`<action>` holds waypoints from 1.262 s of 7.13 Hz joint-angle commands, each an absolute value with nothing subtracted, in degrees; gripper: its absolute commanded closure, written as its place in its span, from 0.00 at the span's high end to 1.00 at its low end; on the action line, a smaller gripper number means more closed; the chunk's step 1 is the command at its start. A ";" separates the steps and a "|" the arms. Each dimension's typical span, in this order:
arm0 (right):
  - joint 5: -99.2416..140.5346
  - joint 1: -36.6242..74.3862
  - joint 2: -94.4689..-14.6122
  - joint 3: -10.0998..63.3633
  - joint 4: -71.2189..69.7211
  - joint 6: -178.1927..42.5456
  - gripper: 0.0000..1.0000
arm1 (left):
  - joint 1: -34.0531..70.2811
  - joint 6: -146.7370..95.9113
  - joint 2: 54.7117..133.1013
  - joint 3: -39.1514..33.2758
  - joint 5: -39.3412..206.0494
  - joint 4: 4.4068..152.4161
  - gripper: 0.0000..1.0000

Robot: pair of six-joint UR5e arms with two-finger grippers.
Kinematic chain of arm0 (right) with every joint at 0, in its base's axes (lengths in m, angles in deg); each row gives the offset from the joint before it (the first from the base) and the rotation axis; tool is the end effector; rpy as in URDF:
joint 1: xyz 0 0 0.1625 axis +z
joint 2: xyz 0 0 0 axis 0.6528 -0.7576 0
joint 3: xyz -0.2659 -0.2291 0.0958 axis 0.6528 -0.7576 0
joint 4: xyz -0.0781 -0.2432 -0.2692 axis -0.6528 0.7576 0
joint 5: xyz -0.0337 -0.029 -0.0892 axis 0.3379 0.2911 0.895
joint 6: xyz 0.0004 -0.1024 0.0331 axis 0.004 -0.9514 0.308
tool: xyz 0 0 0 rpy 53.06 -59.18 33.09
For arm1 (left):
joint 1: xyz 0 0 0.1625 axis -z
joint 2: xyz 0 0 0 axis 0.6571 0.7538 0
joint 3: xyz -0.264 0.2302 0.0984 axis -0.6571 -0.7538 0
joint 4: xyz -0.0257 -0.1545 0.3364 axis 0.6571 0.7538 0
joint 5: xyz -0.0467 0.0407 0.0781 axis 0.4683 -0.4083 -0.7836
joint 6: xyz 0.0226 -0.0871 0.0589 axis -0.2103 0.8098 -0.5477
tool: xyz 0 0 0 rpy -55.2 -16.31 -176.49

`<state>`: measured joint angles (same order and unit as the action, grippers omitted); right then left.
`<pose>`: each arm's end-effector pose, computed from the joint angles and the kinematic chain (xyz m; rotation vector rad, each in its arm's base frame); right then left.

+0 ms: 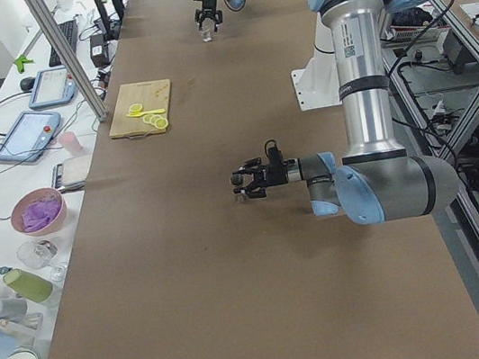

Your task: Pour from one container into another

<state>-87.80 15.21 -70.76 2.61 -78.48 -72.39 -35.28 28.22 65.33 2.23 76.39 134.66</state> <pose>-0.2069 -0.4170 0.5542 0.9082 -1.0721 -0.7864 0.3152 -0.2706 0.5171 1.3305 0.7104 -0.5698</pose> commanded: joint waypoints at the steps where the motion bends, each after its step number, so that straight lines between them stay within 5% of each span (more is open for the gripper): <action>1: -91.57 18.82 -73.40 4.29 -78.55 -72.20 1.00 | -35.46 28.06 65.17 1.55 76.32 134.49 0.97; 9: -100.92 37.89 -87.12 4.12 -66.99 -70.35 1.00 | -37.65 27.27 59.99 -4.66 73.24 134.31 0.97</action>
